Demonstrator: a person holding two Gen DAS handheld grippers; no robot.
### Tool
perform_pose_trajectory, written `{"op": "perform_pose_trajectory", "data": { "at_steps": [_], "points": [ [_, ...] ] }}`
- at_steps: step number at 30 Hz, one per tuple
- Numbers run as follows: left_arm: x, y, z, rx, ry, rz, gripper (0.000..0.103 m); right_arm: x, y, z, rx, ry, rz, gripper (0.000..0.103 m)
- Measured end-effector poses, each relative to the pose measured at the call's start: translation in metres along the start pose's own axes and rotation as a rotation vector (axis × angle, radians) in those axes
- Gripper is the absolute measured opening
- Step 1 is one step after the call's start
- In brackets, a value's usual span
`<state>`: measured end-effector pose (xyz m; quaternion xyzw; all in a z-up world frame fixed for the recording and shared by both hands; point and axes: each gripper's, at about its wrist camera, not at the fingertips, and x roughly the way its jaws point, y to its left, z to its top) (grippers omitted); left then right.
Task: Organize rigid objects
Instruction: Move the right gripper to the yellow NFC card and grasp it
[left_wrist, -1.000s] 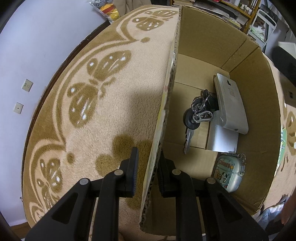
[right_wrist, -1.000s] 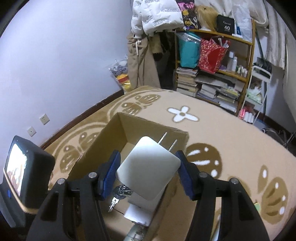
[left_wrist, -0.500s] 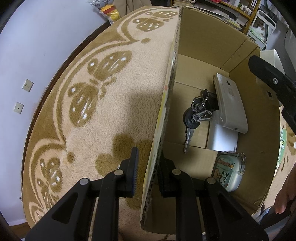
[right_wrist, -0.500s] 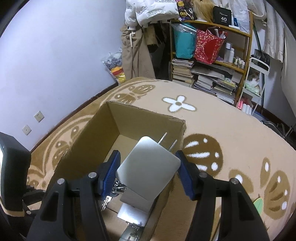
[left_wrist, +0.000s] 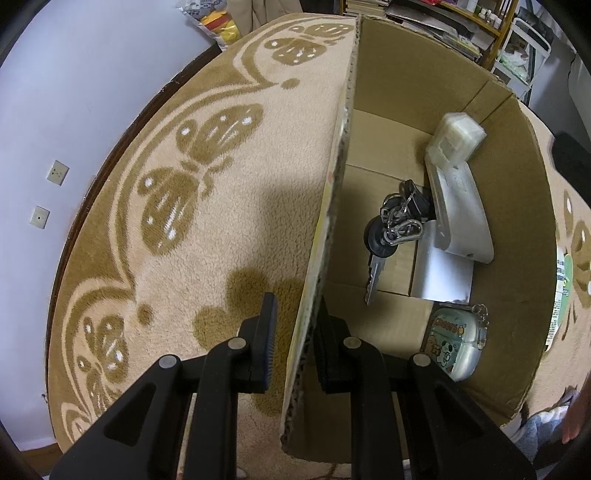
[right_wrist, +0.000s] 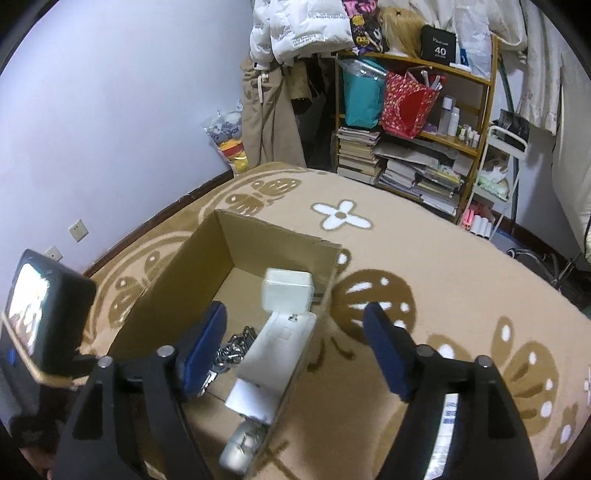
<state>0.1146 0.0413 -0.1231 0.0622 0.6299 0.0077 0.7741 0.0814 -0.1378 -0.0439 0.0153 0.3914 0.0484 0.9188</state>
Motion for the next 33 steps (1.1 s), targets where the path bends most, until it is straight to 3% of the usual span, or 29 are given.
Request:
{"op": "perform_pose_trajectory", "data": {
  "at_steps": [8,18,30,33],
  "points": [
    [0.003,0.000,-0.001,-0.002,0.004,-0.001,0.018,-0.029,-0.031,-0.024,0.050,0.008,-0.104,0.092],
    [0.001,0.001,0.000,-0.004,0.005,-0.004,0.018,-0.031,-0.065,-0.078,0.205,0.117,-0.235,0.092],
    [0.000,0.002,0.002,-0.004,0.005,-0.002,0.019,-0.016,-0.084,-0.127,0.321,0.219,-0.286,0.092],
    [0.000,0.002,0.002,-0.004,0.005,-0.001,0.019,-0.011,-0.082,-0.135,0.331,0.251,-0.281,0.085]
  ]
}}
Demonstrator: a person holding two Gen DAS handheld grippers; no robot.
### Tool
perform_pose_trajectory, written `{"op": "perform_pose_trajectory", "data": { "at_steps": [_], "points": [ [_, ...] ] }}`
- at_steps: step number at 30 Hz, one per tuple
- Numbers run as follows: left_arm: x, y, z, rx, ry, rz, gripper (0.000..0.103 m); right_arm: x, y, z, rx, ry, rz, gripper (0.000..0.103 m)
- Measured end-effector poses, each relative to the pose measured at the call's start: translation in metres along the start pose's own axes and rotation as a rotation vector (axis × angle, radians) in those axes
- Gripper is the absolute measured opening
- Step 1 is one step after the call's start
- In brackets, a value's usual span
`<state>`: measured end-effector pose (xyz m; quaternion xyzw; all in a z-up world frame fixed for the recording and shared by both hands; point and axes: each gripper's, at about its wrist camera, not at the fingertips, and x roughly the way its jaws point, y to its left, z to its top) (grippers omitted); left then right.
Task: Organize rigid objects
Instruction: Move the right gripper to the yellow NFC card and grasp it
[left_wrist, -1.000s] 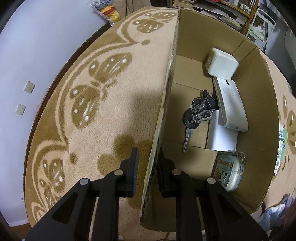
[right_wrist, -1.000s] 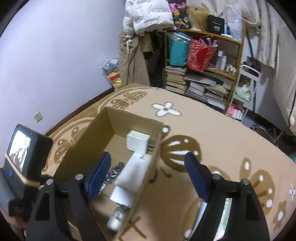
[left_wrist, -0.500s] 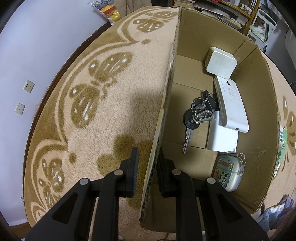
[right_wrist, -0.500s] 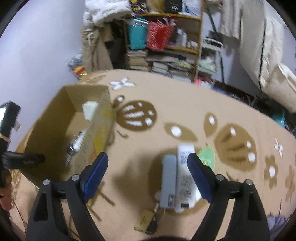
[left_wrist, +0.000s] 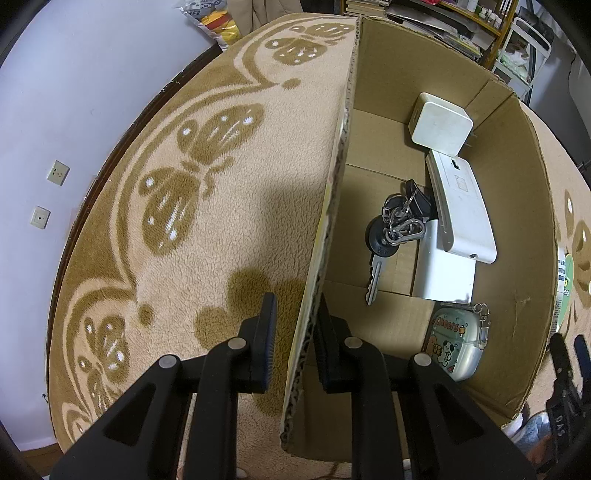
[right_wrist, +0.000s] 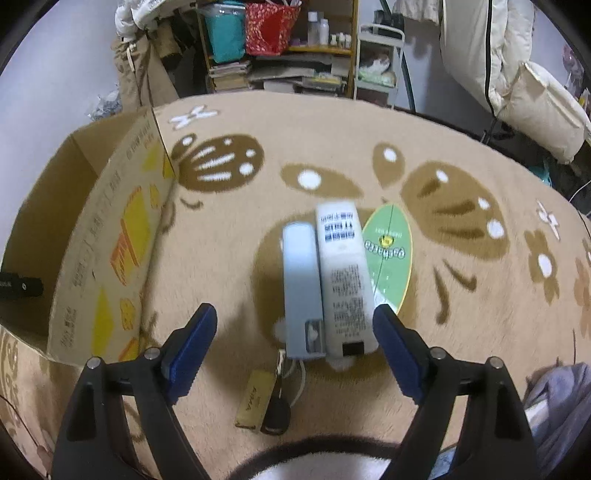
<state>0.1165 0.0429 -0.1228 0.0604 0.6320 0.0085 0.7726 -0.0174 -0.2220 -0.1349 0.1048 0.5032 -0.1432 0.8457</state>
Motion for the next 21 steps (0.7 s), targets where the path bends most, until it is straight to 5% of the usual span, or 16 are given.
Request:
{"op": "perform_pose_trajectory", "data": {
  "at_steps": [2,7,21],
  "points": [
    [0.000,0.000,0.000,0.000,0.000,-0.001,0.019,0.007,0.002,-0.004,0.005,0.046,0.006,0.070],
    [0.000,0.000,0.000,-0.002,0.000,-0.002,0.019,0.017,0.003,-0.010,0.014,0.109,0.056,0.057],
    [0.000,0.002,-0.001,-0.003,0.000,-0.003,0.019,0.022,-0.006,-0.023,0.074,0.217,0.143,0.046]
  ]
}}
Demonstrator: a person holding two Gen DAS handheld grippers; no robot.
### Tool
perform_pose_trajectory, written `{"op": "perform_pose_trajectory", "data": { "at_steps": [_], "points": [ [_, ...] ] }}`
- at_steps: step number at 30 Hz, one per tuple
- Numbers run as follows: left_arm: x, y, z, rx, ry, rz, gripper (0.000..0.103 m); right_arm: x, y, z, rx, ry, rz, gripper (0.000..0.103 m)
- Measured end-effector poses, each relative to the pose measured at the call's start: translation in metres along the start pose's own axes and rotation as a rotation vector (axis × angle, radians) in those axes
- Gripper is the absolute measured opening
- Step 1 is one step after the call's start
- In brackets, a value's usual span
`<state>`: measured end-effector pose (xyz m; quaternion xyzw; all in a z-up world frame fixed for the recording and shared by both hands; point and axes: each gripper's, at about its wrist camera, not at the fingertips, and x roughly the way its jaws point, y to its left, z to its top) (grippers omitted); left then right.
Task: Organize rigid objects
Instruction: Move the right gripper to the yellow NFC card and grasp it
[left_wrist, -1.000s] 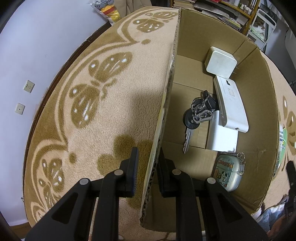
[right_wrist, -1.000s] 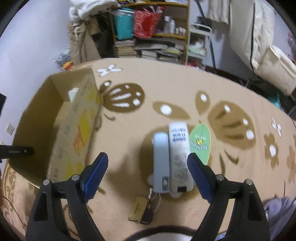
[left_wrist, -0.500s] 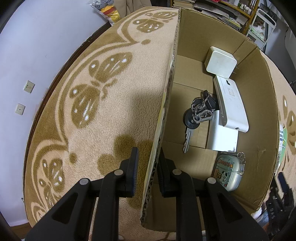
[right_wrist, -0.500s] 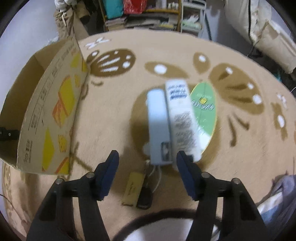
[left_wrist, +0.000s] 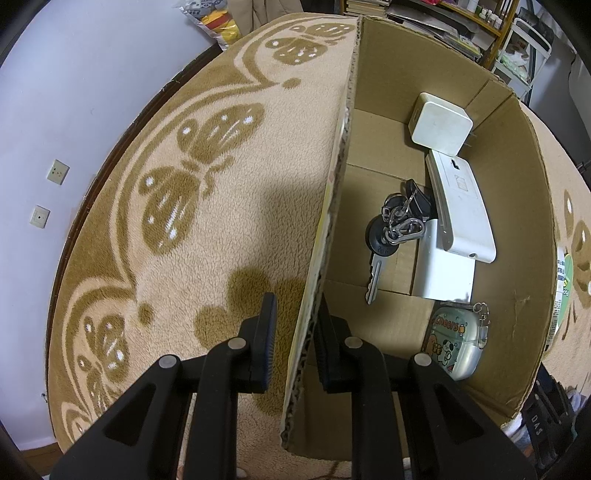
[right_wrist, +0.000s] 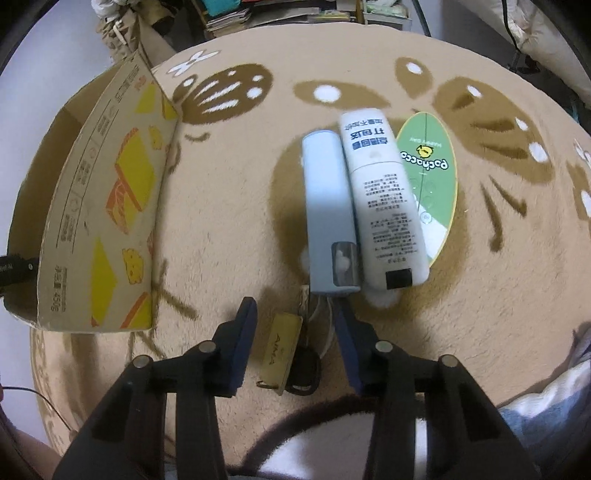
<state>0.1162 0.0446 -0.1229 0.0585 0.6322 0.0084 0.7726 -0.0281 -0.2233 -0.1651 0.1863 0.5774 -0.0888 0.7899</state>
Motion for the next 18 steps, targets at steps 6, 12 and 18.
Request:
{"op": "perform_pose_trajectory", "data": {
  "at_steps": [6,12,18],
  "points": [
    [0.0001,-0.0001,-0.0002,0.000,0.000,0.000,0.019,-0.0006,-0.0020,0.0014,0.009,0.008,0.019,0.034],
    [0.0011,-0.0003,-0.0003,0.000,0.000,0.000,0.019,0.0027,-0.0049,-0.0014,0.019,0.046,0.026,0.034],
    [0.0011,-0.0003,-0.0004,-0.001,0.000,-0.001,0.019,-0.0005,-0.0072,-0.0045,0.029,0.053,0.043,0.034]
  ]
}}
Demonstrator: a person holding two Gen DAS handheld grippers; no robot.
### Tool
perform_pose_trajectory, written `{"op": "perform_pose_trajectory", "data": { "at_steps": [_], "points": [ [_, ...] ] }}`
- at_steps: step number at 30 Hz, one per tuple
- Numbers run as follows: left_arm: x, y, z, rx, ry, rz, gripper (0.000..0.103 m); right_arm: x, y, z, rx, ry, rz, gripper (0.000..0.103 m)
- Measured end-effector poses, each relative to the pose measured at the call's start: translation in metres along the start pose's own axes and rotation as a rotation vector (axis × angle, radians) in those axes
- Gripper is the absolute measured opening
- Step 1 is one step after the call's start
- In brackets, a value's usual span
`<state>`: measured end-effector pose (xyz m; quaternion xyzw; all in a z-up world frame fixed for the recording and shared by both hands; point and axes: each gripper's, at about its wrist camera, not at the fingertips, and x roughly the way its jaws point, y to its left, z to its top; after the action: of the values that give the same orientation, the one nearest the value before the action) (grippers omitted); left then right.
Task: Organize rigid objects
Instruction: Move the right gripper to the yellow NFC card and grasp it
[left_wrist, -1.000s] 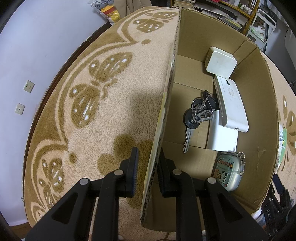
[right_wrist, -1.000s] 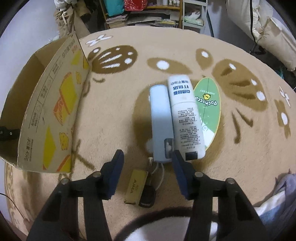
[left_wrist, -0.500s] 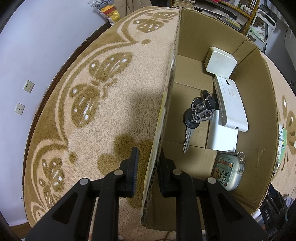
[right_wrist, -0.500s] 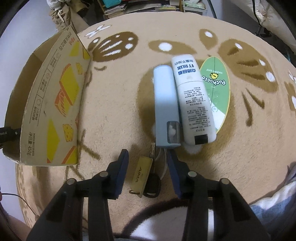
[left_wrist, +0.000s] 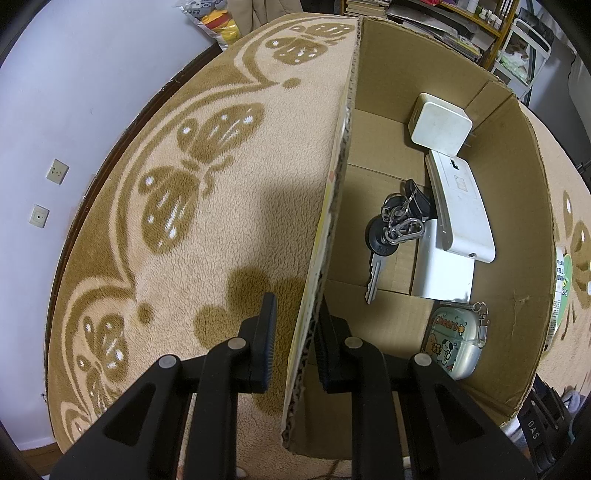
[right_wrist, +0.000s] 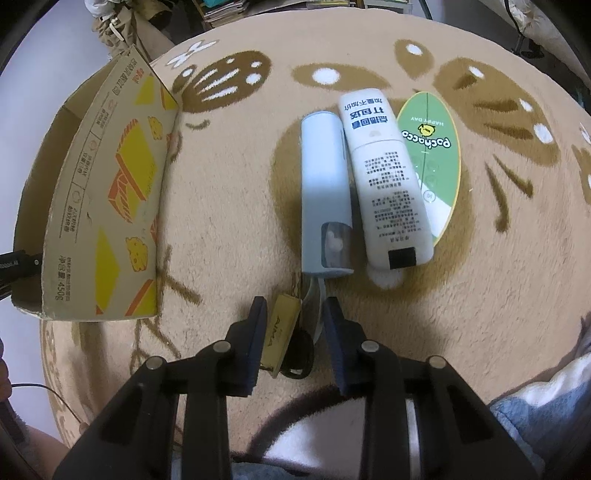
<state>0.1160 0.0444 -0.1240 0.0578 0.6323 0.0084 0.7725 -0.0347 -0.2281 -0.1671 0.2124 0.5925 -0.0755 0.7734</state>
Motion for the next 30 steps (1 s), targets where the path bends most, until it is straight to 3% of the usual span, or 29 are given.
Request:
{"op": "perform_pose_trajectory", "data": {
  "at_steps": [22,25,30],
  "points": [
    [0.000,0.000,0.000,0.002,0.000,0.001,0.019,-0.002,0.003,0.001,0.000,0.014,0.047,0.034],
    [0.000,0.000,0.000,0.002,0.000,0.001,0.019,-0.001,0.009,0.001,-0.019,0.007,0.067,0.025],
    [0.000,-0.002,0.000,0.006,-0.001,0.006,0.019,0.005,0.019,0.001,-0.061,0.006,0.073,0.025]
  ]
}}
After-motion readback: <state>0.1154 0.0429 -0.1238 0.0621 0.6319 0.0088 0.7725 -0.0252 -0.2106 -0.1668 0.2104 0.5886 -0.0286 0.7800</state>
